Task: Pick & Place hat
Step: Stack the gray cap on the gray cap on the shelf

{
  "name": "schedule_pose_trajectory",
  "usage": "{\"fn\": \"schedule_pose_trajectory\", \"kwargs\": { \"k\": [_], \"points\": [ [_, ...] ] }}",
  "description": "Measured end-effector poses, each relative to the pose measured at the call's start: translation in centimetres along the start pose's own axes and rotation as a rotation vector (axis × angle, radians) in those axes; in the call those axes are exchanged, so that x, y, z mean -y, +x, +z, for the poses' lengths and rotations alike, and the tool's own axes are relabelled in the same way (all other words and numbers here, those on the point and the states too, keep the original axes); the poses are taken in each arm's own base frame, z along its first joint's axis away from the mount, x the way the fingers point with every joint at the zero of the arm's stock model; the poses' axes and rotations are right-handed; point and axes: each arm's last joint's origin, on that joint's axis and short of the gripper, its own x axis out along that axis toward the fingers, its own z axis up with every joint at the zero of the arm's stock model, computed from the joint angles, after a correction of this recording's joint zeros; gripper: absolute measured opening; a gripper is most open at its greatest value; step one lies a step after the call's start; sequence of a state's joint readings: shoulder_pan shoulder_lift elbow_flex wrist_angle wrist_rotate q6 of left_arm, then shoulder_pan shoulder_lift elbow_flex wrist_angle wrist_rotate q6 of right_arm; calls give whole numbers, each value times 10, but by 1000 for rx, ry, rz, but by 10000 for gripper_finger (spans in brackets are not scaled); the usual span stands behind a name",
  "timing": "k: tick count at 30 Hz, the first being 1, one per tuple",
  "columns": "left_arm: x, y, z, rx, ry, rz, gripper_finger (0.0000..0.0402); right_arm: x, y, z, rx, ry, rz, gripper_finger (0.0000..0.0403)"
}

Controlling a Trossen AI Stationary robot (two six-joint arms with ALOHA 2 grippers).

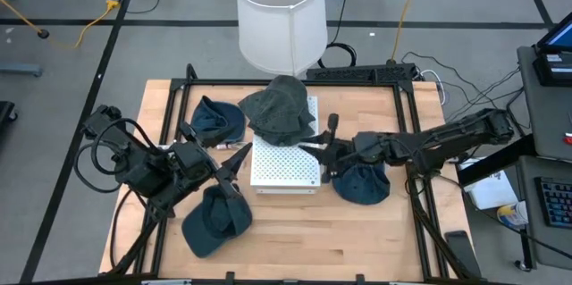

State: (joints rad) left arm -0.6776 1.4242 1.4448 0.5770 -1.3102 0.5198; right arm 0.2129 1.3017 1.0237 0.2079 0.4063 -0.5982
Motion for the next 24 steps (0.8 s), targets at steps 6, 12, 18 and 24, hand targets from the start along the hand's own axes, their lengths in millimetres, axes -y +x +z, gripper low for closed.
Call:
{"fn": "schedule_pose_trajectory", "kwargs": {
  "k": [6, 12, 18, 24],
  "points": [
    [0, -1, 0, 0, -7, -3, 241, 0, 20, 31, -78, -54, 30, 153],
    [1, -2, 0, -1, -7, -5, 241, -18, 56, 16, -280, -205, -14, 202],
    [1, -4, 0, -6, 5, -10, 241, -29, 89, -11, -427, -324, -144, 209],
    [2, -7, 0, -7, 28, -21, 241, -32, 109, -28, -485, -416, -197, 198]
  ]
}}
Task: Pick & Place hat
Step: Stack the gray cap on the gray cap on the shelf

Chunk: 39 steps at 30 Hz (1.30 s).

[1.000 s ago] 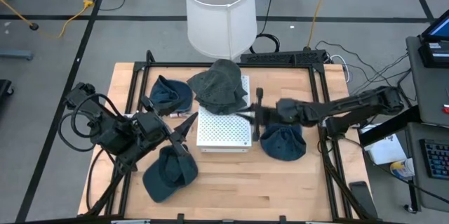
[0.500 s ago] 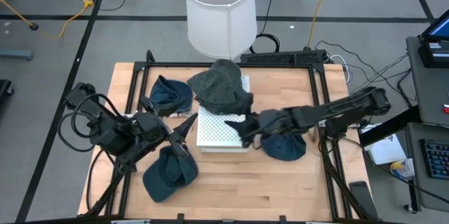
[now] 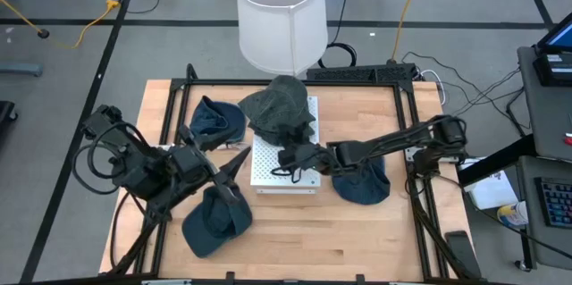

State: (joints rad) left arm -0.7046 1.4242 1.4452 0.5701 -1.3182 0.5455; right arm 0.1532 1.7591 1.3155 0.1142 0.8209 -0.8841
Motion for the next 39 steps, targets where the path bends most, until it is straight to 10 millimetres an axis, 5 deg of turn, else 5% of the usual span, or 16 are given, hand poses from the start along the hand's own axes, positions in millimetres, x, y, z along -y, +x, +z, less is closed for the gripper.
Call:
{"fn": "schedule_pose_trajectory", "kwargs": {
  "k": [6, 16, 39],
  "points": [
    [1, -6, 1, -10, 22, -6, 241, 5, 1, 2, -30, -20, -82, 165],
    [1, -10, 0, -37, 45, 20, 241, 12, 1, -2, -37, 11, -82, 7],
    [3, -16, 1, -37, 11, 2, 241, 68, -12, -25, -139, 67, -196, 1]
  ]
}}
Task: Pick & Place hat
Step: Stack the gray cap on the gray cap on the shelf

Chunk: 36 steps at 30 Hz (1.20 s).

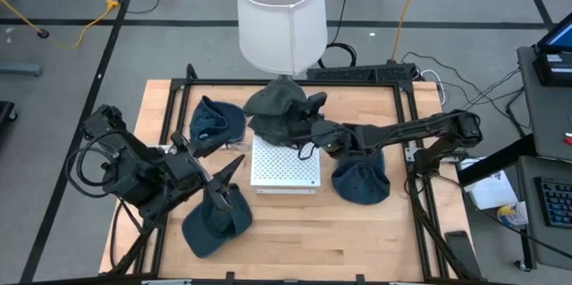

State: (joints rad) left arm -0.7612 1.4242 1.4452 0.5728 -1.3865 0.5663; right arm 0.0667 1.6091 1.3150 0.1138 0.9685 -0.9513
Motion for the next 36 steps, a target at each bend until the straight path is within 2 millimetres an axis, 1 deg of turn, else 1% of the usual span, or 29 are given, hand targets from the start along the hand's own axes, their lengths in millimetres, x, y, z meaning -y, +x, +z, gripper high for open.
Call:
{"fn": "schedule_pose_trajectory", "kwargs": {
  "k": [3, 6, 8, 11, 15, 21, 28, 34, 36],
  "points": [
    [0, 1, 0, 0, -2, 2, 241, 5, -3, -8, -29, -8, 16, 1],
    [0, 1, 0, 0, -2, 2, 241, 9, -6, -14, -30, 44, 14, 1],
    [0, 1, 0, 0, -2, 2, 241, 8, -11, -22, -35, 46, 21, 1],
    [0, 1, 0, 0, -2, 2, 241, 3, -18, -28, -22, 29, 36, 1],
    [-1, 3, 0, 1, -2, 9, 241, -1, -21, -31, -19, 1, 45, 0],
    [-1, 6, -1, 5, -2, 12, 241, 4, -20, -30, -7, 21, 16, 0],
    [0, 6, -3, 1, -2, 8, 241, -14, -25, -40, -67, 72, 154, 0],
    [0, 6, -3, 1, 0, 5, 241, -19, -26, -41, -34, 100, 216, 0],
    [0, 6, -3, 1, 0, 5, 241, -23, -26, -44, -22, 88, 250, 1]
  ]
}}
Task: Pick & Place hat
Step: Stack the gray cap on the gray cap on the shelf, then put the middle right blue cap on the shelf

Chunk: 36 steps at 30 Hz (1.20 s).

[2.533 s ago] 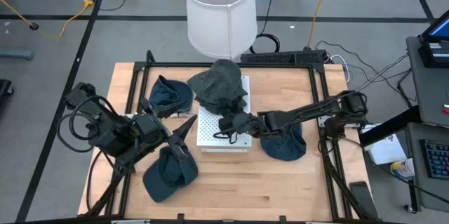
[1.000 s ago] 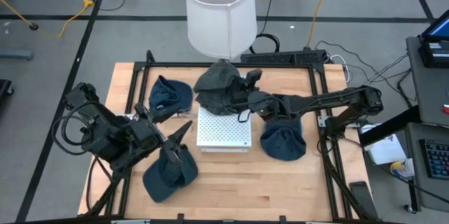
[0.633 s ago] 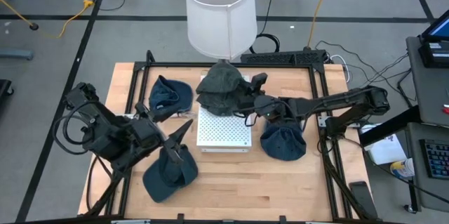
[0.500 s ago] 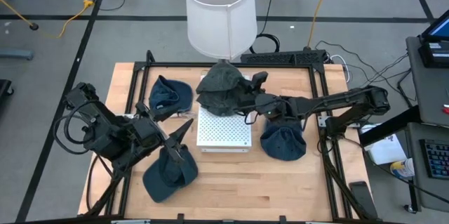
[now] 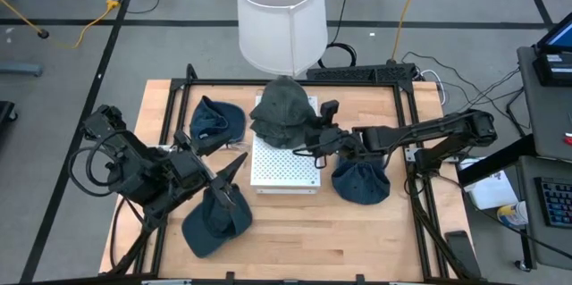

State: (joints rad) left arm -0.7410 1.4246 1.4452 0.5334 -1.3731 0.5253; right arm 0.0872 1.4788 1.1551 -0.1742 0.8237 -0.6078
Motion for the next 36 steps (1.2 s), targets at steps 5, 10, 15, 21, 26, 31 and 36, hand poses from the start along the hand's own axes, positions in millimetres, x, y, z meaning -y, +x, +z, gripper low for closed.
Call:
{"fn": "schedule_pose_trajectory", "kwargs": {
  "k": [5, 10, 15, 21, 26, 31, 36],
  "points": [
    [0, 0, -1, 0, 1, -4, 241, -12, 0, -5, 25, -68, 74, 30],
    [0, 0, -1, 0, -2, -4, 241, -12, -11, -1, 62, -63, 81, 99],
    [0, 0, -1, 0, -2, -4, 241, -4, -31, 2, 75, 49, 15, 176],
    [0, 0, -1, 0, 6, -4, 241, 15, -70, 1, 140, 239, -32, 218],
    [0, 0, -1, 0, 12, -4, 241, 25, -102, -6, 163, 482, -68, 221],
    [0, 0, -1, 0, 12, -4, 241, 26, -123, -14, 167, 703, -93, 221],
    [0, 0, 0, 0, -2, -4, 241, 24, -129, -20, 169, 929, -54, 221]
  ]
}}
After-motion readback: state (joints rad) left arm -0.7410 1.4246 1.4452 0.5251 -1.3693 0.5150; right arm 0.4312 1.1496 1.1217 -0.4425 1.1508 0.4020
